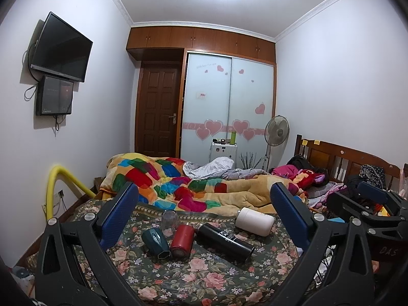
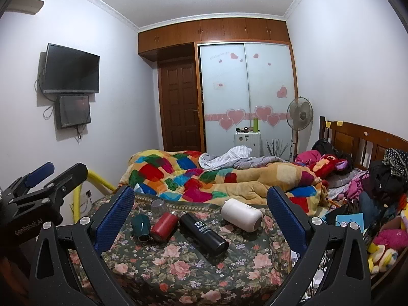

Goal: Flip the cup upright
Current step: 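Move the right gripper down to the lying black thermos and close on it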

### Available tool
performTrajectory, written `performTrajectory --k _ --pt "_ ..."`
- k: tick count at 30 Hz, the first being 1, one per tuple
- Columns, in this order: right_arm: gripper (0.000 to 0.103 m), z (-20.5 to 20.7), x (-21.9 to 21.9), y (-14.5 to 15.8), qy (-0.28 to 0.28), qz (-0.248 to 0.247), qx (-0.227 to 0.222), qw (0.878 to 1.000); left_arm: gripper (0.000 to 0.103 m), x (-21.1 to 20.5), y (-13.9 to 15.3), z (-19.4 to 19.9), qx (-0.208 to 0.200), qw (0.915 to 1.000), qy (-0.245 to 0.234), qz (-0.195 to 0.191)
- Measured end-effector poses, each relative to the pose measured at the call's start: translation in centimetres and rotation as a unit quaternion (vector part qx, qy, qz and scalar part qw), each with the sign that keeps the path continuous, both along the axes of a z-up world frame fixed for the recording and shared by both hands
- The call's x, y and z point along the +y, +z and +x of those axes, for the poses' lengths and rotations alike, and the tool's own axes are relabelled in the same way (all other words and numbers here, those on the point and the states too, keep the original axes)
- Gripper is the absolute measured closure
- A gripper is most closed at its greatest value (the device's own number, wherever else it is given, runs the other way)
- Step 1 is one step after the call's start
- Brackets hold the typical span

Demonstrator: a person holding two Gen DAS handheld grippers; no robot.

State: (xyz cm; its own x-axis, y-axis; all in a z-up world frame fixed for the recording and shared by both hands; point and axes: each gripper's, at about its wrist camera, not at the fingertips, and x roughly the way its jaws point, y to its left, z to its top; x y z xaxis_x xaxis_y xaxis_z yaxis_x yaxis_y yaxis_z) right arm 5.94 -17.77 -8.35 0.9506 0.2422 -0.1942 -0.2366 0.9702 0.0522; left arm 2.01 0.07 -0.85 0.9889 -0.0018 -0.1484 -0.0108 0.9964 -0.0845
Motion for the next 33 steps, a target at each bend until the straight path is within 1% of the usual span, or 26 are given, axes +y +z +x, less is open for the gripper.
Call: performTrajectory --k 6,11,16,20,21,24,25,28,30,33 --pt "0.0 2.2 0.3 -1.0 -0.01 -0.01 0.023 1.0 0.0 1.0 -1.5 2.4 0.023 0.9997 0.007 -0.006" --pt "0.0 7.1 0.7 -3.4 -0.011 -0.034 0.081 0.996 0.0 2.2 -3.7 5.6 0.059 0.9978 0.027 -0.008" --pt "0.0 12.2 1.2 -6.7 -0.004 -0.066 0.145 0.987 0.0 4.0 -6.4 9.0 0.101 0.9937 0.043 -0.021" --pt "0.0 15.8 2.2 -9.2 0.012 -0.106 0.189 0.976 0.0 5.5 -9.1 11.6 0.141 0.9879 0.051 -0.039" --pt "0.0 17.0 2.6 -10.1 0.019 -0.121 0.203 0.972 0.0 5.7 -9.5 12.1 0.147 0.9869 0.053 -0.042" --pt "0.0 19.3 3.4 -11.7 0.04 -0.141 0.233 0.961 0.0 6.4 -11.3 13.6 0.175 0.9816 0.059 -0.049" --pt "0.001 20.4 3.9 -12.5 0.054 -0.151 0.247 0.956 0.0 6.5 -11.7 13.9 0.181 0.9804 0.061 -0.049" --pt "0.006 22.9 5.0 -13.9 0.076 -0.178 0.272 0.943 0.0 6.7 -12.8 14.7 0.195 0.9776 0.065 -0.045" --pt "0.007 24.4 5.6 -14.7 0.093 -0.186 0.287 0.935 0.0 6.7 -13.3 15.2 0.199 0.9766 0.068 -0.042" --pt "0.012 26.9 6.8 -16.6 0.125 -0.194 0.325 0.917 0.0 6.6 -14.0 15.6 0.205 0.9754 0.072 -0.036"
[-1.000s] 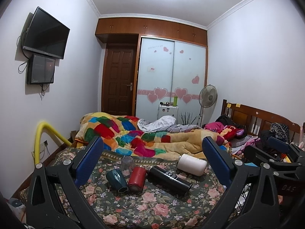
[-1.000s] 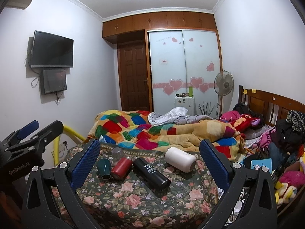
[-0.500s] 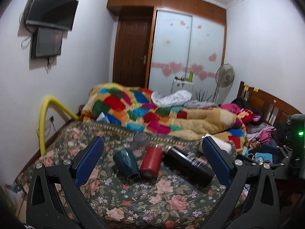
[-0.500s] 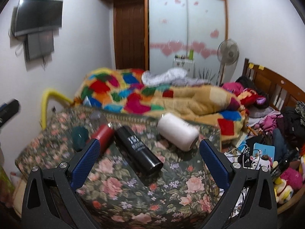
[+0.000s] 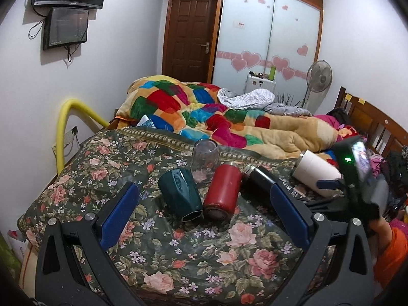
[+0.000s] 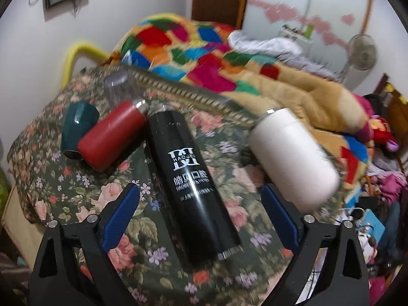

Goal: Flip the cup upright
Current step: 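Move the right gripper down to the lying black thermos and close on it, then hold the black thermos in the right gripper while the left tool approaches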

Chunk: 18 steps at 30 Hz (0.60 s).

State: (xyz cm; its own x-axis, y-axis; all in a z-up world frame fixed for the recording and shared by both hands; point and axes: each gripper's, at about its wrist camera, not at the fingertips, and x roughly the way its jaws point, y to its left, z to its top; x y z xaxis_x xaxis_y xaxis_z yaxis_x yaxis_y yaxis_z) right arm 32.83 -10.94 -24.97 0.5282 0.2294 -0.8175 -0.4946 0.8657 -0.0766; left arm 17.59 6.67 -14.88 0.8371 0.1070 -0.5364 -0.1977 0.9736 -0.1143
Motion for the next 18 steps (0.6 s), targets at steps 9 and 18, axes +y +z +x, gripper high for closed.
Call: performTrajectory --k 9,18 --pt "0.031 3.6 1.4 -3.6 0.039 -0.015 0.111 0.993 0.0 -0.8 -1.1 1.2 0.011 0.9998 -0.01 0.014" --pt "0.035 4.9 2.1 -5.0 0.062 -0.041 0.134 0.988 0.0 -1.1 -1.4 1.6 0.013 0.9997 -0.012 0.017"
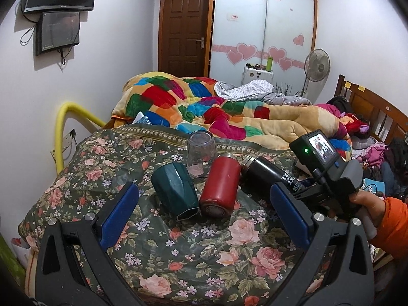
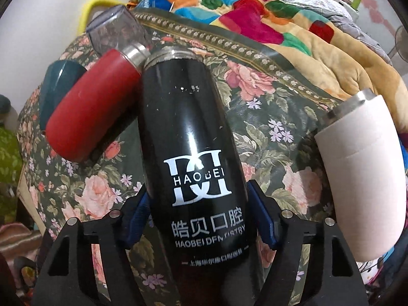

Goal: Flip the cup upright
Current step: 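Hold the black thermos in the right gripper while the left tool approaches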

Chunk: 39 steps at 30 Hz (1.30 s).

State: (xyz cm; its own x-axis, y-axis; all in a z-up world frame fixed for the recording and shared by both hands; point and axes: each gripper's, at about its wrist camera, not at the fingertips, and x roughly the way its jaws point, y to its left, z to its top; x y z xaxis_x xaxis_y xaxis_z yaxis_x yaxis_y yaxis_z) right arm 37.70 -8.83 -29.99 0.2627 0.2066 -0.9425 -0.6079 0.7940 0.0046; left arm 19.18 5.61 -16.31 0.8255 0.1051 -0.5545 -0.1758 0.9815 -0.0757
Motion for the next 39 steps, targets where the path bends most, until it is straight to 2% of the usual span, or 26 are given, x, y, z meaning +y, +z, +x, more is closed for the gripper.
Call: performTrajectory --k 11,24,39 --pt "0.036 0.0 0.0 -0.2 0.012 0.004 -0.001 1.0 0.0 -0.3 1.4 -0.7 -0.016 0.9999 0.004 -0.001" --pt "0.038 -2.1 -1.3 0.2 -0.014 0.033 0.022 0.999 0.0 -1.6 4.0 -2.3 -0.048 0.9988 0.0 0.011" --pt "0.038 -7.5 -3.2 4.8 -0.013 0.055 -0.026 0.998 0.0 -2.9 6.4 -5.9 -0.072 0.9973 0.001 0.011"
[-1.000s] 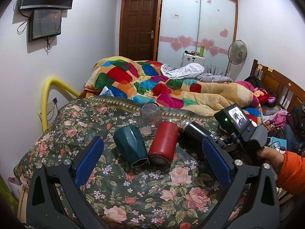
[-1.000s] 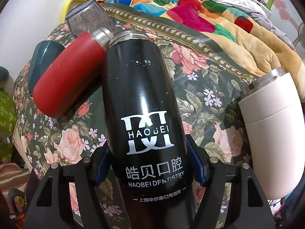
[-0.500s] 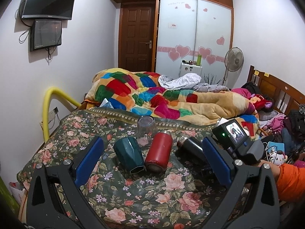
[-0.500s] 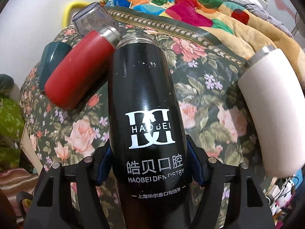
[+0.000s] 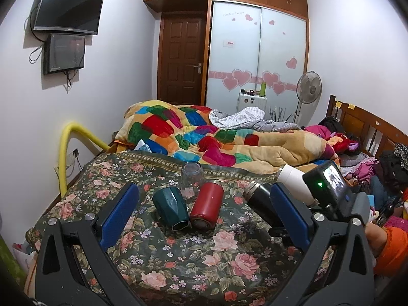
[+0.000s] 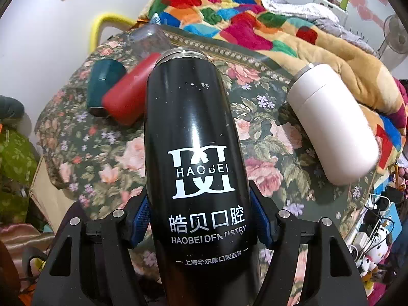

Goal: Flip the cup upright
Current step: 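Hold the black thermos in the right gripper while the left tool approaches, then grasp the black thermos body with the left gripper while the right gripper releases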

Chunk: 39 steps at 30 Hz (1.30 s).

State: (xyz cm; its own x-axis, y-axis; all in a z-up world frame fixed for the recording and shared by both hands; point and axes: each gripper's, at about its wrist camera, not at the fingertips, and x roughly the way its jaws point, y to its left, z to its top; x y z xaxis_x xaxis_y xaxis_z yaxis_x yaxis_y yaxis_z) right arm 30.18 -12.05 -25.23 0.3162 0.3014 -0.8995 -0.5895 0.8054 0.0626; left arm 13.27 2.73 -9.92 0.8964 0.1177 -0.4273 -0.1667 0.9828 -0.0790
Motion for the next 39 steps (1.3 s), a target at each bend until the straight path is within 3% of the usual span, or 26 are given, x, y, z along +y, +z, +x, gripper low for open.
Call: performTrajectory --k 7,16,27,39 --pt "0.038 -3.5 0.8 0.5 0.025 0.013 -0.01 1.0 0.0 0.6 0.4 -1.7 0.0 0.9999 0.011 -0.002" --pt "0.038 -4.6 4.2 -3.2 0.059 -0.01 0.019 0.998 0.0 2.1 -0.8 -2.3 0.023 0.9992 0.032 -0.003" --pt "0.038 -4.2 7.4 -6.5 0.091 -0.07 0.031 0.993 0.0 4.2 -4.7 -0.7 0.076 0.9954 0.053 -0.024" --pt "0.038 -3.4 7.9 -7.3 0.098 -0.08 0.037 0.991 0.0 4.0 -8.8 2.0 0.142 0.9881 0.03 -0.049"
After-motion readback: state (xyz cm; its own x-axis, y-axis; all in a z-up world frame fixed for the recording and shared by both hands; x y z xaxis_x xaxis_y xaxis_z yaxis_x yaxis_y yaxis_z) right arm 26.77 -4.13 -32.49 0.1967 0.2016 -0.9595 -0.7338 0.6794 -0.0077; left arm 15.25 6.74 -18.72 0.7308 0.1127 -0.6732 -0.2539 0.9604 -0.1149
